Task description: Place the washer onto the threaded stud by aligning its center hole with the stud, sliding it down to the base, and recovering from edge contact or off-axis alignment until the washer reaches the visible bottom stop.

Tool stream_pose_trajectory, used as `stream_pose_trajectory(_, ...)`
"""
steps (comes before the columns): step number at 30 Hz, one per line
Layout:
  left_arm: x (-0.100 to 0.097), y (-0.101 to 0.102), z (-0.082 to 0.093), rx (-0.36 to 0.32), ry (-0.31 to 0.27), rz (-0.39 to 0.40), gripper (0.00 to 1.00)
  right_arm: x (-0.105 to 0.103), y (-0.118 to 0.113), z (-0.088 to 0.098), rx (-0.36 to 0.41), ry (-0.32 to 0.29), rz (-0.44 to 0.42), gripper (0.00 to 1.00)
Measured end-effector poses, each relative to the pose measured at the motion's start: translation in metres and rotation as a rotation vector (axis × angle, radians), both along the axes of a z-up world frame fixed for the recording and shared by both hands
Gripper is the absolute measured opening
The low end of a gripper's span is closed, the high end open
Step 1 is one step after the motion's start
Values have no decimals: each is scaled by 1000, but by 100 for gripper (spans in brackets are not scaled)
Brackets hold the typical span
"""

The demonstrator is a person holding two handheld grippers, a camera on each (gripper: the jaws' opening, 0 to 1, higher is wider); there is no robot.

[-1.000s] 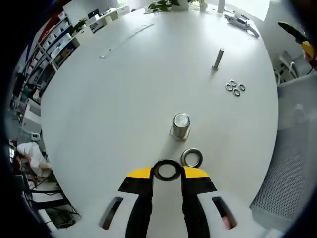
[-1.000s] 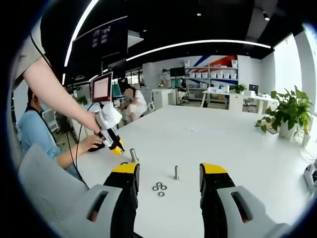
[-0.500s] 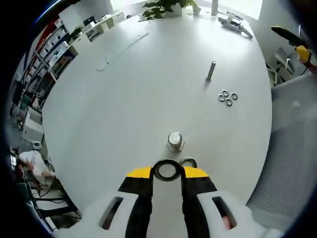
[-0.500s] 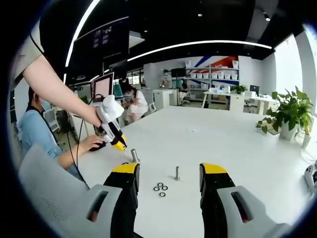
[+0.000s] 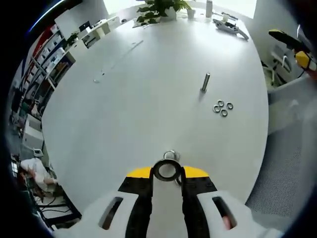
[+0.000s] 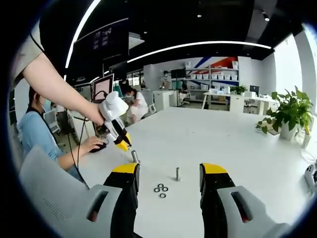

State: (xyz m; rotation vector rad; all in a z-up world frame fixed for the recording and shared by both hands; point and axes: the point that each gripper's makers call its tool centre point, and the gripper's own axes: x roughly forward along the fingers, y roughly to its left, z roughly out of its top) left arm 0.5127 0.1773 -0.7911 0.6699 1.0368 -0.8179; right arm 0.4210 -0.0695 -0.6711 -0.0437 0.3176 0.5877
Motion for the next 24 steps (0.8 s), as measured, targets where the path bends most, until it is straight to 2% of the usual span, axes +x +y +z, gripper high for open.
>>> stream_pose_trajectory(10,5,-15,-3,12,13,-27,20,1,-3,1,17,3,-13,51)
stream_pose_trajectory(24,9,-15,-12,78,27,-53,20,1,-3,2,19,1,-15,52)
